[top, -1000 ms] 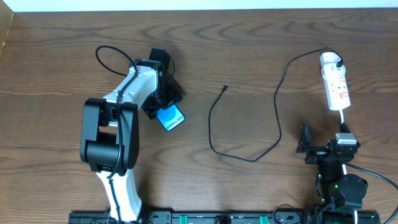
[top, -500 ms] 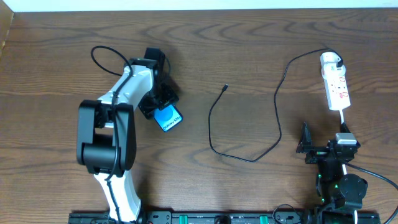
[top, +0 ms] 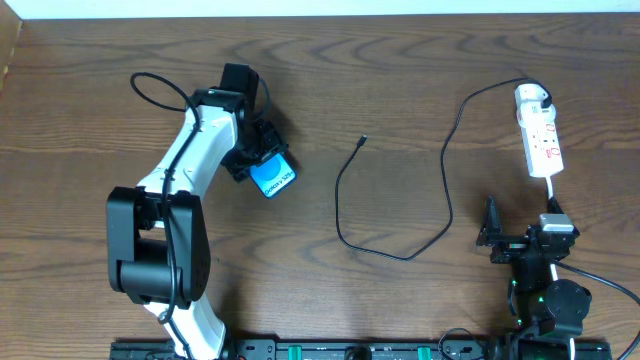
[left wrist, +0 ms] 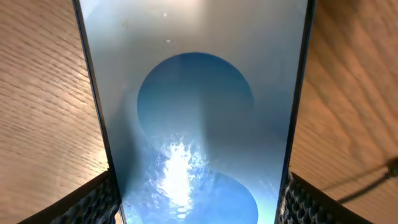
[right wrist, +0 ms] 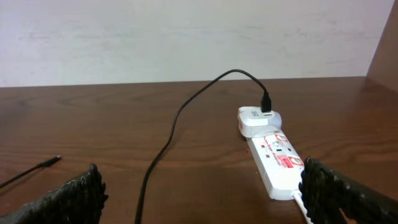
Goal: Plug charger to phone and switch on socket
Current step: 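Lift the phone with the left gripper and turn it rightward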
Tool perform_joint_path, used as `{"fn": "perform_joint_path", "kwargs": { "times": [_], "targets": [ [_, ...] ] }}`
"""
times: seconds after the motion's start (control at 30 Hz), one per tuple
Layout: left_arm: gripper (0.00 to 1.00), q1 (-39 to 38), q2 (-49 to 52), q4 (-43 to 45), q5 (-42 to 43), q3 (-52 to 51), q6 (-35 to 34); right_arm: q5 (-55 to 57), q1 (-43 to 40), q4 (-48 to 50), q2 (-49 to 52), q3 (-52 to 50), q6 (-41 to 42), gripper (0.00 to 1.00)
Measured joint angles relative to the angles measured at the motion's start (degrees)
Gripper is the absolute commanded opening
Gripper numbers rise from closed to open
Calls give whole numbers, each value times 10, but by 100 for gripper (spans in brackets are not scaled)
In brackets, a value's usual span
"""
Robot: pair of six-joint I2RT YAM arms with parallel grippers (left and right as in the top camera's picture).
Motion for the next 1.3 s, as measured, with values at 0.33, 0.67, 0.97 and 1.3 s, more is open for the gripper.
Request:
{"fn": "perform_joint_path", "kwargs": {
  "times": [0.33, 0.67, 0.97, 1.3],
  "targets": [
    [74, 43, 0, 19, 80, 0, -46, 0, 0, 0, 0, 0, 0, 99],
    [74, 46, 0, 77, 96, 0, -99, 0, 0, 0, 0, 0, 0, 99],
    [74, 46, 0, 86, 92, 0, -141, 0, 0, 0, 0, 0, 0, 99],
    [74, 46, 0, 87, 92, 0, -175, -2, 0, 2, 0, 0, 0, 99]
  ]
}}
